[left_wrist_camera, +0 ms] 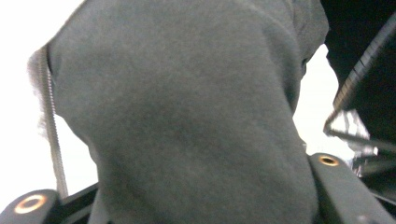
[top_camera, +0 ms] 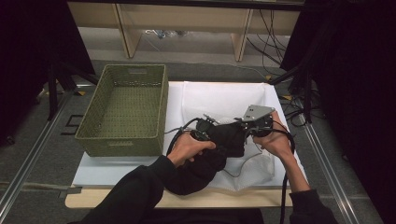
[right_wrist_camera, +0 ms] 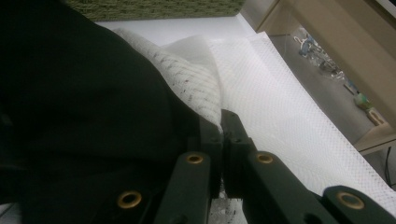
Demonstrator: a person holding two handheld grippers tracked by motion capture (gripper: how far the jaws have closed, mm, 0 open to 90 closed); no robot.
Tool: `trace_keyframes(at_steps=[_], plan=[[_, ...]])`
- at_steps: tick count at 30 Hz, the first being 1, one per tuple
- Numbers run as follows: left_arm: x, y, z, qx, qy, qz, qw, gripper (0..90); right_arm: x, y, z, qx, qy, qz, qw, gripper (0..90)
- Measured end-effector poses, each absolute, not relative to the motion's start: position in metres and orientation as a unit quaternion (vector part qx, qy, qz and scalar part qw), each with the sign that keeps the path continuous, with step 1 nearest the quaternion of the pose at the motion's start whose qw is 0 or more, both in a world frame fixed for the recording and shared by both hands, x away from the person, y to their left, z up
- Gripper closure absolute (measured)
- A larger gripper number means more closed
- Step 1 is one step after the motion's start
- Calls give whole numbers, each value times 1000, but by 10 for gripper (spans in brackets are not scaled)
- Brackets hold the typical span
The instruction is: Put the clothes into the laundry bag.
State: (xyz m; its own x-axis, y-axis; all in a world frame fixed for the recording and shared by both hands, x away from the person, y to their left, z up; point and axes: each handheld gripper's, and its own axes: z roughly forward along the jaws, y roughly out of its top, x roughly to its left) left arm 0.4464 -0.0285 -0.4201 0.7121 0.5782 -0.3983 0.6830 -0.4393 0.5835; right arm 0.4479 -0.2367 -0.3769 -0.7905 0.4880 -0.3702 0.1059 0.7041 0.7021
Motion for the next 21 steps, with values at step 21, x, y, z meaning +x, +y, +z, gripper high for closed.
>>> trace_keyframes(at_steps=[21], plan=[[420, 11, -397, 858, 339, -34, 386, 195, 450, -240, -382, 167, 885, 339, 273, 897]])
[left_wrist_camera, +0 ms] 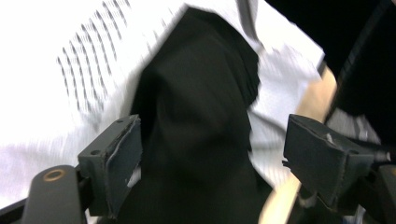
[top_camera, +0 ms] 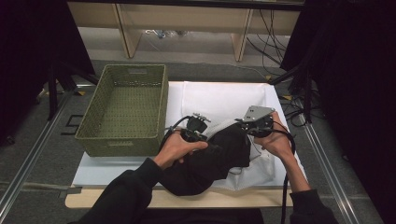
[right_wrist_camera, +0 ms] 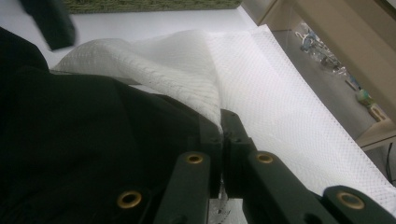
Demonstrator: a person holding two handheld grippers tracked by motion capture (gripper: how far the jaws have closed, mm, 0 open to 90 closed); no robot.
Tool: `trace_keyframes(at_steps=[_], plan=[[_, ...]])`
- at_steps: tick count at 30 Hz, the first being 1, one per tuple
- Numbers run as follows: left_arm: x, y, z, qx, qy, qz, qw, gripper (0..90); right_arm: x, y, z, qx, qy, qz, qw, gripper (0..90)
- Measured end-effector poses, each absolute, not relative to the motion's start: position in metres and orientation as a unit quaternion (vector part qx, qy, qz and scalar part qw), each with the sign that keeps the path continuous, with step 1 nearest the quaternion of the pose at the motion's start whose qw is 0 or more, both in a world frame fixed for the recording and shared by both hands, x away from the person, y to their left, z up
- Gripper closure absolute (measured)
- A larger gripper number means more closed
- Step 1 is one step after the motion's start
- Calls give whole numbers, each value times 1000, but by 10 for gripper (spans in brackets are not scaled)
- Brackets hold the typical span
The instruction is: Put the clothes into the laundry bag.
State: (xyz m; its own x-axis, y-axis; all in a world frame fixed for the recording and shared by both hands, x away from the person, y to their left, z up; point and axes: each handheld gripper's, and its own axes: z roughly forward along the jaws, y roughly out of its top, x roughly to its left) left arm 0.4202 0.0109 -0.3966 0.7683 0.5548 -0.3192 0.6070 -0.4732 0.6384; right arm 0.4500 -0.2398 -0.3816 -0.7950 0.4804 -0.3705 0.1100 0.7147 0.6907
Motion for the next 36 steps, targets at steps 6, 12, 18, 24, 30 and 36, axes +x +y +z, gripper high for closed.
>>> trace_keyframes(at_steps=[6, 12, 18, 24, 30, 36], plan=[[392, 45, -413, 870, 312, -18, 382, 196, 451, -239, -383, 164, 886, 336, 273, 897], [382, 53, -429, 871, 307, -10, 385, 195, 449, -237, -383, 168, 887, 334, 272, 897], [380, 25, -449, 888, 268, 7, 373, 154, 450, -237, -387, 162, 889, 334, 267, 897], [390, 12, -459, 899, 253, 20, 356, 173, 449, -237, -386, 163, 889, 335, 266, 897], [398, 2, -461, 898, 270, -15, 346, 503, 451, -238, -387, 162, 890, 335, 263, 897], [406, 0, -451, 879, 305, -29, 365, 590, 450, -240, -384, 168, 886, 338, 268, 897]])
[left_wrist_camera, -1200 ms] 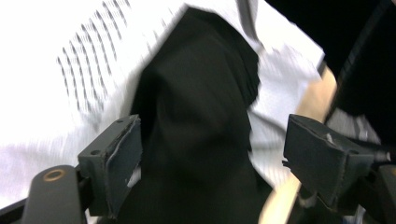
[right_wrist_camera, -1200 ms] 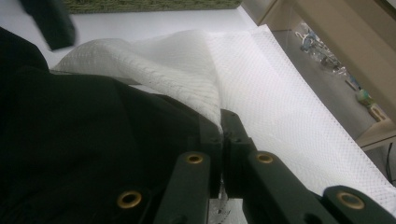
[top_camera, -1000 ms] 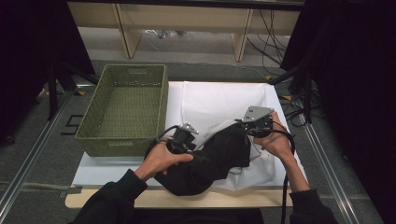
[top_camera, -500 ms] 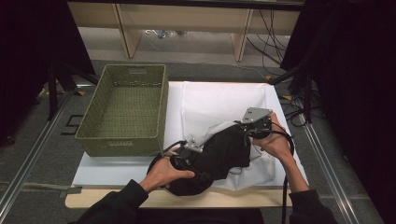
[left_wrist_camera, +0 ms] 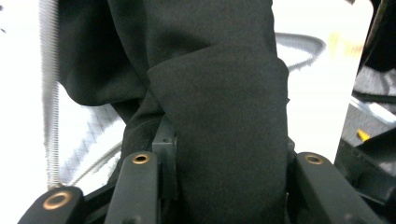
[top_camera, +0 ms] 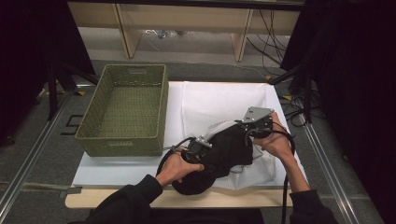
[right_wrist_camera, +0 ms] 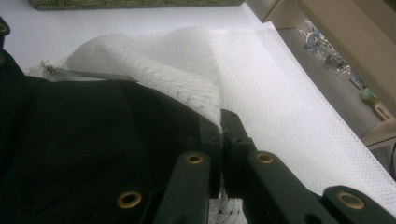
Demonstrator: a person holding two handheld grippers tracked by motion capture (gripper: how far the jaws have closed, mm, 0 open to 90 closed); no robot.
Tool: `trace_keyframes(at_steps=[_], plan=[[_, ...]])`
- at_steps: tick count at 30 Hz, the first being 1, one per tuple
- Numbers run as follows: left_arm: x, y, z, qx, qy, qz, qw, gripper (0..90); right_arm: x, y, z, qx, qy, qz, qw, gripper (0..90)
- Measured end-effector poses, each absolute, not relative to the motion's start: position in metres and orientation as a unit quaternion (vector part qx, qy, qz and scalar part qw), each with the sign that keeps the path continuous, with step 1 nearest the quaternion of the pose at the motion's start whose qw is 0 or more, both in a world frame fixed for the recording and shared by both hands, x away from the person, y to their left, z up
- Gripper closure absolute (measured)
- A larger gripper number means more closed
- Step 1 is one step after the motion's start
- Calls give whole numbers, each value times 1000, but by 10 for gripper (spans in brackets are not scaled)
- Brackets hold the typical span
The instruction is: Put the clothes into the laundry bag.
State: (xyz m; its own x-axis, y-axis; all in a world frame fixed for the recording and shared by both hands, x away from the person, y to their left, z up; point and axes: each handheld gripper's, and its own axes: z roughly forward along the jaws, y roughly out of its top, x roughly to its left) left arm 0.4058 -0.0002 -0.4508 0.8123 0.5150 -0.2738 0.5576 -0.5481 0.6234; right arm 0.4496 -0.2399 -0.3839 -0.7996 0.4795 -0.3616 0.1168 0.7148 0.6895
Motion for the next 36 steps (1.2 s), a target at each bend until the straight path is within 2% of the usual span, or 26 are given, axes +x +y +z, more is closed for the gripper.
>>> trace_keyframes(at_steps=[6, 13, 14, 15, 16, 19, 21, 23, 25, 28, 30, 34, 35, 36], plan=[[423, 2, -433, 853, 341, -37, 392, 597, 449, -241, -381, 170, 884, 342, 271, 897], [441, -20, -428, 834, 369, -28, 409, 575, 450, -243, -381, 171, 883, 341, 272, 897], [443, -22, -429, 834, 367, -25, 411, 530, 450, -244, -381, 170, 884, 340, 272, 897], [444, -25, -431, 839, 365, -28, 403, 530, 450, -244, -381, 170, 884, 340, 272, 897], [444, -26, -437, 843, 370, -45, 387, 452, 450, -244, -382, 168, 885, 339, 271, 897], [439, -19, -437, 852, 364, -33, 375, 317, 449, -243, -381, 173, 885, 339, 269, 897], [431, -10, -431, 848, 365, -31, 382, 271, 450, -244, -382, 166, 885, 340, 272, 897], [418, 9, -420, 860, 345, -1, 377, 236, 450, -245, -381, 166, 885, 341, 272, 897], [413, 14, -419, 864, 344, 8, 368, 199, 450, -245, -381, 168, 884, 341, 272, 897], [400, 33, -434, 876, 338, 6, 344, 193, 449, -243, -381, 169, 885, 339, 270, 897], [396, 32, -442, 872, 345, 3, 348, 184, 449, -243, -382, 167, 886, 338, 271, 898], [397, 17, -466, 896, 313, 6, 314, 218, 451, -244, -382, 167, 886, 337, 273, 897], [397, 12, -467, 898, 303, 6, 320, 295, 451, -244, -382, 166, 885, 337, 273, 897], [397, 9, -466, 897, 298, 12, 328, 436, 451, -244, -382, 166, 885, 338, 273, 897]])
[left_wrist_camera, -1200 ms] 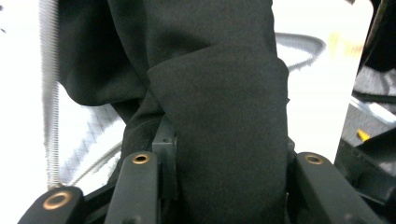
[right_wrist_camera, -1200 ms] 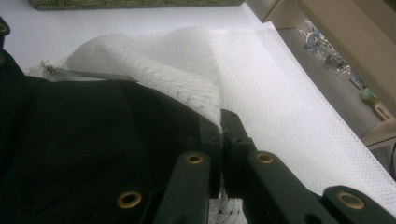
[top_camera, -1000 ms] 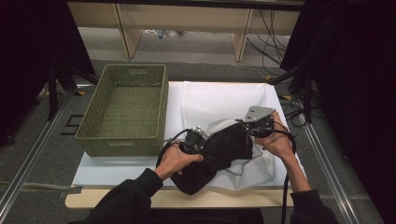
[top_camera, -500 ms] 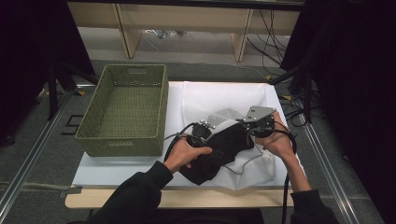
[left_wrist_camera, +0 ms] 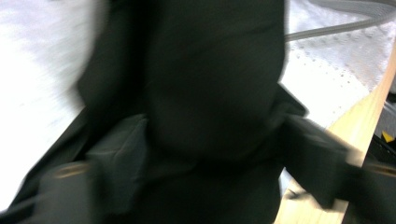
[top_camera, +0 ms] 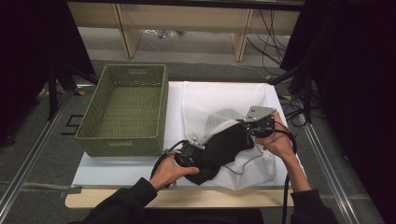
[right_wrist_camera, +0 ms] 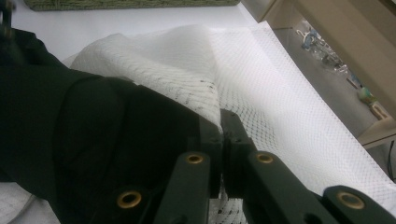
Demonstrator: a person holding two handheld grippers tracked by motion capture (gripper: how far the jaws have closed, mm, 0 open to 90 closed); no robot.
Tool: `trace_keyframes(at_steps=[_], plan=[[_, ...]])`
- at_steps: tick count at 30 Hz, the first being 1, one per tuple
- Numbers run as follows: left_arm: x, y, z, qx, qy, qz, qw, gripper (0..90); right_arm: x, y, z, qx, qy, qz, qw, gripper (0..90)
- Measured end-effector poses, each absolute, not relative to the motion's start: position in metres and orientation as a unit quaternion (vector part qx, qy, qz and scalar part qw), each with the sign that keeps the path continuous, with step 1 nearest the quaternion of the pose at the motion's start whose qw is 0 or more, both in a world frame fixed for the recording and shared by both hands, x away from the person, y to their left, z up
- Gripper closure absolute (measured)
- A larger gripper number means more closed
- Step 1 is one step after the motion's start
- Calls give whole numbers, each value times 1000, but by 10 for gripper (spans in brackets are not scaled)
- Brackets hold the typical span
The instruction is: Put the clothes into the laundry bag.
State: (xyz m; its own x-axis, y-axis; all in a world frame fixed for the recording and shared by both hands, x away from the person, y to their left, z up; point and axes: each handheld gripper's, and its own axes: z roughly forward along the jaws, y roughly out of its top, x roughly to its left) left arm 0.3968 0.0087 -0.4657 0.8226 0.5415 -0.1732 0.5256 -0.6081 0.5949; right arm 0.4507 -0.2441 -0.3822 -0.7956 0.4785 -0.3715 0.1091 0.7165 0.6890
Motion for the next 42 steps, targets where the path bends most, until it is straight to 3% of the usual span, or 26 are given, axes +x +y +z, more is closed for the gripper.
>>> trace_keyframes(at_steps=[4, 6, 12, 19, 23, 29, 33, 37, 42], plan=[[398, 0, -462, 876, 311, 7, 369, 717, 450, -244, -383, 166, 886, 339, 270, 897], [402, -3, -462, 869, 314, 0, 382, 791, 451, -244, -383, 166, 886, 338, 272, 897], [411, -16, -449, 867, 310, 3, 390, 825, 451, -245, -382, 168, 885, 340, 272, 897], [435, -37, -449, 833, 349, -10, 428, 822, 449, -246, -381, 172, 884, 340, 271, 897], [447, -50, -454, 825, 365, -15, 431, 744, 449, -246, -381, 175, 884, 339, 271, 898], [437, -34, -451, 839, 363, -3, 405, 400, 450, -249, -382, 177, 884, 338, 271, 897], [417, -14, -443, 848, 354, 10, 394, 266, 449, -250, -383, 181, 884, 337, 268, 897], [404, -6, -455, 878, 324, 9, 352, 214, 450, -248, -382, 171, 884, 339, 272, 897], [403, -29, -469, 865, 334, -10, 374, 220, 448, -245, -382, 177, 886, 335, 267, 897]])
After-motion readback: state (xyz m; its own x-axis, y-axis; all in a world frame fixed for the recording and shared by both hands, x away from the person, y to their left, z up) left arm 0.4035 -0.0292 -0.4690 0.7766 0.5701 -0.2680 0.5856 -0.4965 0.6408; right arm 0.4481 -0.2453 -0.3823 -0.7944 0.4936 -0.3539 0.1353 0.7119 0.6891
